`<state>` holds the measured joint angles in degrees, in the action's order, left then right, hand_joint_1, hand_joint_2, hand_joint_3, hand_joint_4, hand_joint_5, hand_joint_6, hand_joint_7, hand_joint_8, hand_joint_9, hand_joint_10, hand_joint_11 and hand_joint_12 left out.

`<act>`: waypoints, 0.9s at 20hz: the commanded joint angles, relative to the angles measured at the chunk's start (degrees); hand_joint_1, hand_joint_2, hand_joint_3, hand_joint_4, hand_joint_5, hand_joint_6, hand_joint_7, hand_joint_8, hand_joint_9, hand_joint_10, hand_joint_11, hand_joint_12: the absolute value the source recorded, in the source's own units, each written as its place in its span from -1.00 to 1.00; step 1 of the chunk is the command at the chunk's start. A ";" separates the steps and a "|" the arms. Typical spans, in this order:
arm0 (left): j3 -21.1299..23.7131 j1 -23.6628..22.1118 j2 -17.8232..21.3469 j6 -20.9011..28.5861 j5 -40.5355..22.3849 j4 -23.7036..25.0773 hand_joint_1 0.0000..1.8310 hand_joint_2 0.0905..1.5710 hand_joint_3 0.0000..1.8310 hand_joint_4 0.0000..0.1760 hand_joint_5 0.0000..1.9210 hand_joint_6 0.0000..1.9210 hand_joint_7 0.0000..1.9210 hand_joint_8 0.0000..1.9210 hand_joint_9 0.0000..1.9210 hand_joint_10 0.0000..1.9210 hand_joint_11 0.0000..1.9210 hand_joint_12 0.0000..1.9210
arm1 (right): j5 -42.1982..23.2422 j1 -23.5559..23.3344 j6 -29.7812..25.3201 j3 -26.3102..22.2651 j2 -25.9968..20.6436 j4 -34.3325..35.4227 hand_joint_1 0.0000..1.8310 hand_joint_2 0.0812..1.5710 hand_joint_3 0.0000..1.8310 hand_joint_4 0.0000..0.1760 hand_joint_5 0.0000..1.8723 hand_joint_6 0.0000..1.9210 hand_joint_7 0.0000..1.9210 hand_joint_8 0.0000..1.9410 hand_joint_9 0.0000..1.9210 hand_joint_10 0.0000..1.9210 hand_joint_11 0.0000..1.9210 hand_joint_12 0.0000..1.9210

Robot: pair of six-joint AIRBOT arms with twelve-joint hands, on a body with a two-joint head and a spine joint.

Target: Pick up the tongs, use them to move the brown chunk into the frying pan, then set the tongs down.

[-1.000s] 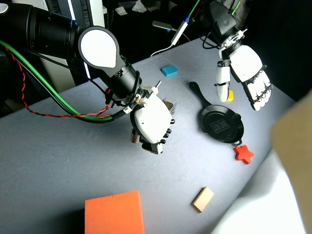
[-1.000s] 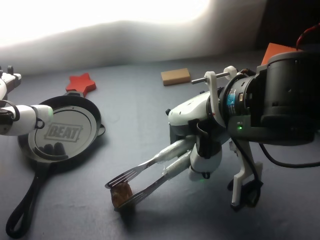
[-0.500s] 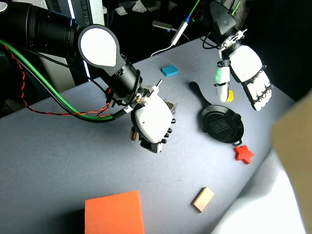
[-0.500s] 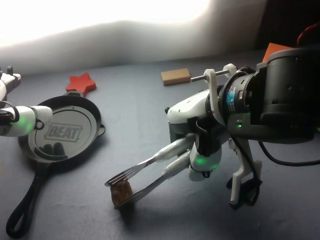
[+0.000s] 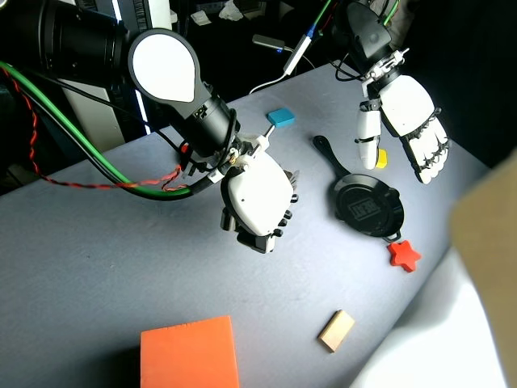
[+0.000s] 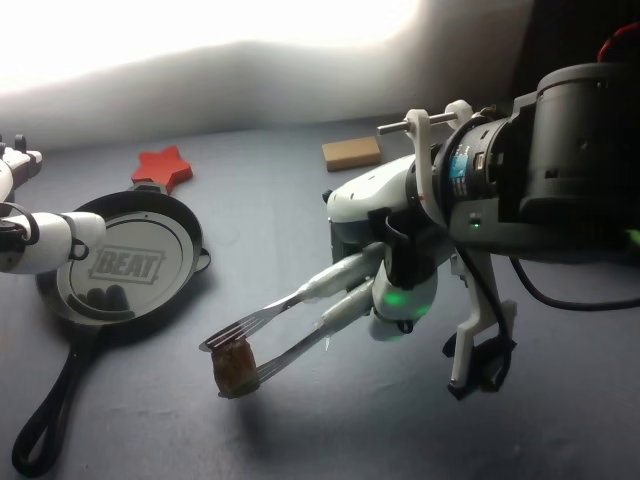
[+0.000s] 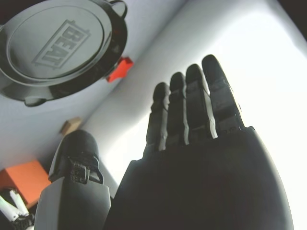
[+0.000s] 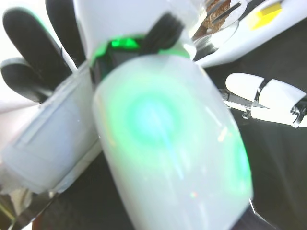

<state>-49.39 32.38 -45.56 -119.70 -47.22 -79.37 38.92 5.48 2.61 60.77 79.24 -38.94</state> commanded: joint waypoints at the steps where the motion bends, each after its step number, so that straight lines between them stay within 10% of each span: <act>1: -0.14 -0.43 0.40 -0.09 -4.39 3.09 -1.00 0.55 -1.00 -1.00 -0.86 -1.00 -0.86 -1.00 -0.87 -1.00 -1.00 -0.58 | -3.31 -1.21 -0.49 0.01 -0.45 -1.70 0.35 0.35 -1.00 -1.00 0.01 0.14 0.20 -0.28 0.12 -0.14 -0.35 0.77; 18: -6.80 1.69 0.47 5.24 -0.67 1.95 -1.00 0.55 -1.00 -1.00 -0.84 -0.99 -0.85 -1.00 -0.86 -1.00 -1.00 -0.55 | -12.23 -5.06 11.42 19.33 9.07 3.62 0.36 0.35 -1.00 -1.00 0.00 0.14 0.23 -0.30 0.17 -0.20 -0.34 0.76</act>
<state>-55.86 34.28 -45.54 -114.52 -44.53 -80.44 31.53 1.34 14.28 80.58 88.71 -34.06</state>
